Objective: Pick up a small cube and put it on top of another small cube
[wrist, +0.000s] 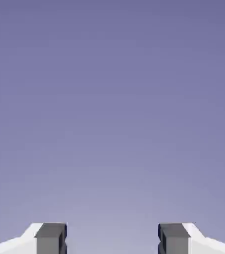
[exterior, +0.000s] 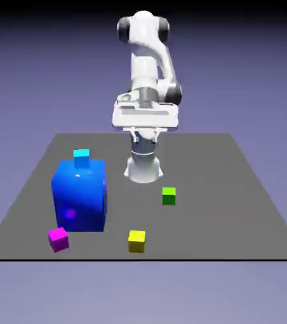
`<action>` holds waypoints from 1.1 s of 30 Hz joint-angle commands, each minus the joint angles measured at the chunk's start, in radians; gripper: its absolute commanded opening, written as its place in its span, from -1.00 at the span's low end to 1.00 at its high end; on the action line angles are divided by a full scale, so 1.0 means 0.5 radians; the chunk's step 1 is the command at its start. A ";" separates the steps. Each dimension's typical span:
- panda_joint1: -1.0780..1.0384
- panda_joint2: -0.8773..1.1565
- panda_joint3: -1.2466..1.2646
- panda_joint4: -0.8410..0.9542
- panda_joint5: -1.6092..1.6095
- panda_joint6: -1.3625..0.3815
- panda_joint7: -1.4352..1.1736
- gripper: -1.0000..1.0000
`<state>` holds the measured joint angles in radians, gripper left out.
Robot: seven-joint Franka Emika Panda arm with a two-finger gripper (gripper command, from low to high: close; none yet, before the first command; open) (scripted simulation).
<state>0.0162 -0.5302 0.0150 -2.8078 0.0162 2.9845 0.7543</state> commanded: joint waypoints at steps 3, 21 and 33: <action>0.021 0.198 0.075 0.011 0.081 -0.261 0.066 0.00; 0.134 1.274 0.434 0.032 0.481 -1.318 0.366 0.00; 0.118 1.131 0.427 0.062 0.463 -1.492 0.378 -1.00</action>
<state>0.0753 0.0353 0.2293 -2.7766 0.2511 2.2389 0.9410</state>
